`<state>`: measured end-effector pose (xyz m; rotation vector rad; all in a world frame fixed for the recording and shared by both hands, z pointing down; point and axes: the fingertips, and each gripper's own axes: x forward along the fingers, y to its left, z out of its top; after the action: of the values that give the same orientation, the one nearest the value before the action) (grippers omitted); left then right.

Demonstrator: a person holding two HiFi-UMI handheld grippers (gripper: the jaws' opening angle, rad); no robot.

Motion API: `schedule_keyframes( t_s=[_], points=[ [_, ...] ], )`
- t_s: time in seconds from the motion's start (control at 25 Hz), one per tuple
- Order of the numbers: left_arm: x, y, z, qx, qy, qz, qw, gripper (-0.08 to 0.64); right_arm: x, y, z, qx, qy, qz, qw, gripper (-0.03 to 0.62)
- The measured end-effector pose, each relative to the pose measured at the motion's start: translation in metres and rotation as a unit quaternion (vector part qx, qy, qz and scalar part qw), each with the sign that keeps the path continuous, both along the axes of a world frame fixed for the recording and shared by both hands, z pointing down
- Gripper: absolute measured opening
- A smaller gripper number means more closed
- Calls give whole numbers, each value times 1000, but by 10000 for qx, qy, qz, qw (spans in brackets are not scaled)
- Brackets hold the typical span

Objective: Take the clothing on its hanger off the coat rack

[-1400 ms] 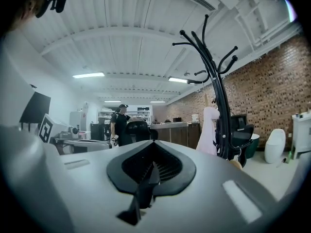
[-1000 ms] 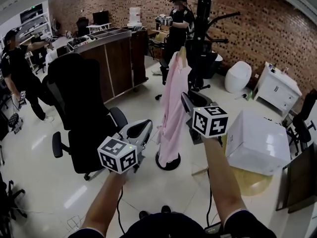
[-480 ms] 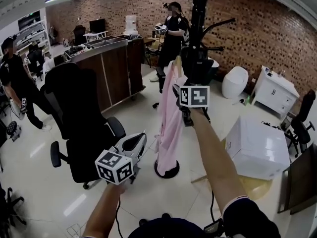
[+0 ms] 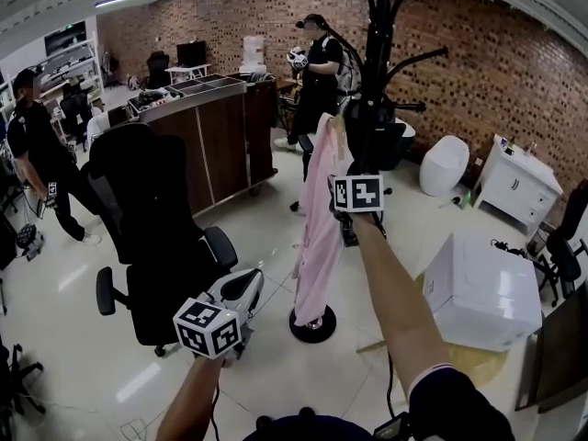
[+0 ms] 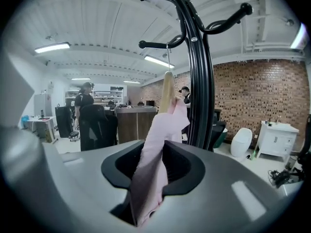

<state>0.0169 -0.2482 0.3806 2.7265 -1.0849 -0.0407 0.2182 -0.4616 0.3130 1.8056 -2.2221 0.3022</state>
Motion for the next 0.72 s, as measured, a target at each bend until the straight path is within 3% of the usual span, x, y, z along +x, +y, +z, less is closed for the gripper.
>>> schedule_keyframes(
  t_s=[0.2, 0.72],
  points=[
    [-12, -3, 10, -125, -90, -177, 9997, 12, 20, -7, 4, 125, -131, 196, 9996, 51],
    [-10, -1, 15, -201, -246, -219, 9993, 12, 18, -7, -10, 408, -36, 350, 9985, 46]
  ],
)
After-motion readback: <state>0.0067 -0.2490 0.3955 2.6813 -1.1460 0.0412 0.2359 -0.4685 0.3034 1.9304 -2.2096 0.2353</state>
